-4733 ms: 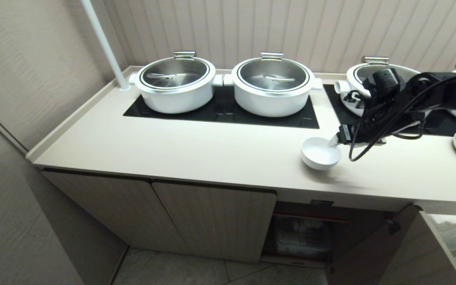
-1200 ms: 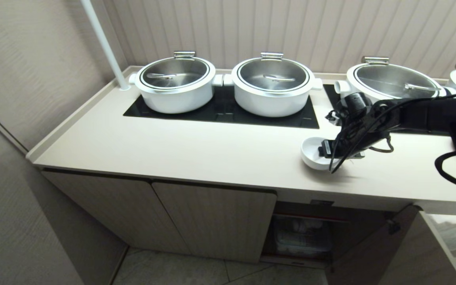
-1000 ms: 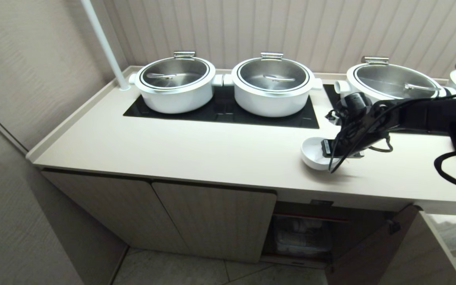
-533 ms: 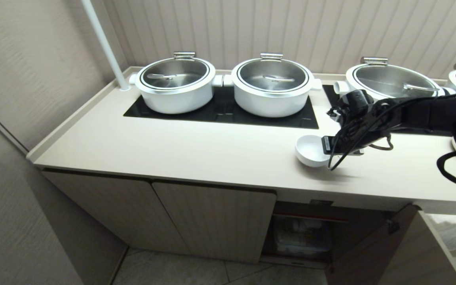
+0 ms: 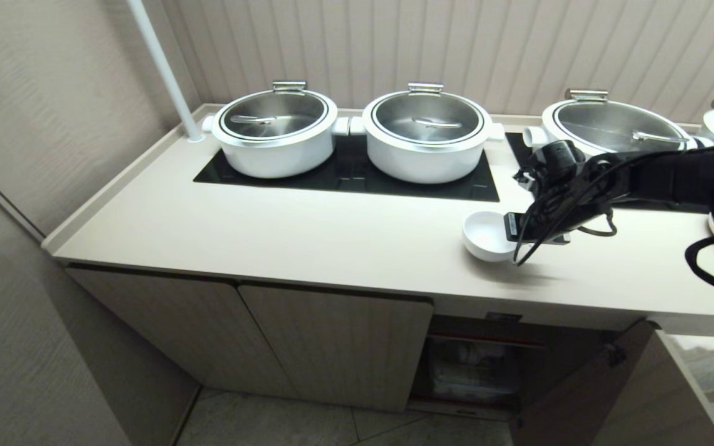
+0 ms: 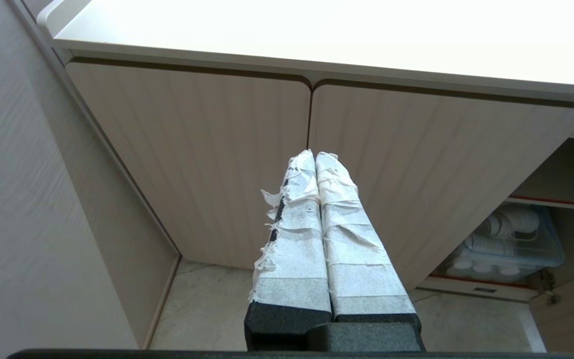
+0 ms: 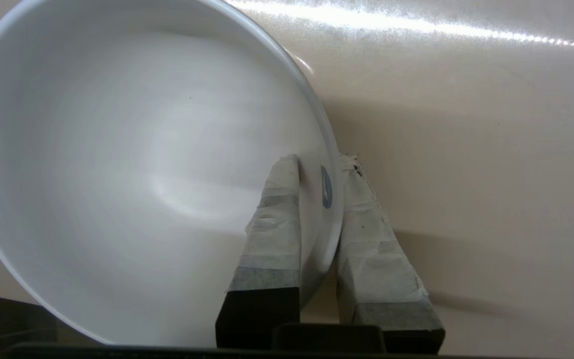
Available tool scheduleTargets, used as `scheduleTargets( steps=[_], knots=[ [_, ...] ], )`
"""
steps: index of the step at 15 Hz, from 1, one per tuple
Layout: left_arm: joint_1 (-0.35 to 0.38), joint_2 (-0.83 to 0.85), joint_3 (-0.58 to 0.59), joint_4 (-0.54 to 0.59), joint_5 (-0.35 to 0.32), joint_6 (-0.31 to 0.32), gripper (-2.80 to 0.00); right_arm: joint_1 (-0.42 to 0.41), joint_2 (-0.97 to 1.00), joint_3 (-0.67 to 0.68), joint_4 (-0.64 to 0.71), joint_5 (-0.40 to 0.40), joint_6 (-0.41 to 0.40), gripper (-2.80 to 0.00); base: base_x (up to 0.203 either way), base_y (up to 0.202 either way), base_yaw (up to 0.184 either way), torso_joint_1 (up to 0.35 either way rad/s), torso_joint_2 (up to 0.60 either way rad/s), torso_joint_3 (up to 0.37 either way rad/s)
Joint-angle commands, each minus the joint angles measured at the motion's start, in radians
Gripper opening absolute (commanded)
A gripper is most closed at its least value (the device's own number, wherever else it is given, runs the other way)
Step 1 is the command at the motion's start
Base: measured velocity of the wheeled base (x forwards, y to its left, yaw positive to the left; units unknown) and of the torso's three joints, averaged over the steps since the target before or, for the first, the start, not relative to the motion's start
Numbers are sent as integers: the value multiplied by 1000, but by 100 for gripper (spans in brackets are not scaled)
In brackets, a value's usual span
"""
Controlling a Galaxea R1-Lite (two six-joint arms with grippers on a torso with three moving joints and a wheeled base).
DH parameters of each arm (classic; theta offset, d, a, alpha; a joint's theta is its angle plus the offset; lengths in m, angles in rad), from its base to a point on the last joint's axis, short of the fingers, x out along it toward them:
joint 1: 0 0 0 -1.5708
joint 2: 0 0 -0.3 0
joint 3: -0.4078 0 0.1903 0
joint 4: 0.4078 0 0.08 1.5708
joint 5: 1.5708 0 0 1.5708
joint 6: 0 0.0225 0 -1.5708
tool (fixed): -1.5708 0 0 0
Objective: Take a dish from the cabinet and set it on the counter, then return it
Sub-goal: Pick up the bowl from the table
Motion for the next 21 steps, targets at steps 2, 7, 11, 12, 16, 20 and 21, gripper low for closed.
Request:
scheduleTargets(
  steps=[2, 7, 11, 12, 16, 20, 21],
  knots=[
    [0, 0, 0, -1, 0, -1, -280, 1, -28, 7, 6, 1, 26, -280, 0, 0, 0, 0, 0, 0],
    [0, 0, 0, -1, 0, -1, -280, 0, -100, 84, 8, 1, 30, -280, 0, 0, 0, 0, 0, 0],
    [0, 0, 0, -1, 0, -1, -280, 2, -144, 115, 8, 1, 69, -280, 0, 0, 0, 0, 0, 0],
    [0, 0, 0, -1, 0, -1, -280, 2, -152, 127, 8, 1, 75, -280, 0, 0, 0, 0, 0, 0],
    [0, 0, 0, -1, 0, -1, -280, 1, -182, 164, 8, 1, 126, -280, 0, 0, 0, 0, 0, 0],
    [0, 0, 0, -1, 0, -1, -280, 1, -218, 213, 8, 2, 163, -280, 0, 0, 0, 0, 0, 0],
    [0, 0, 0, -1, 0, -1, -280, 1, -234, 237, 7, 2, 164, -280, 0, 0, 0, 0, 0, 0]
  ],
)
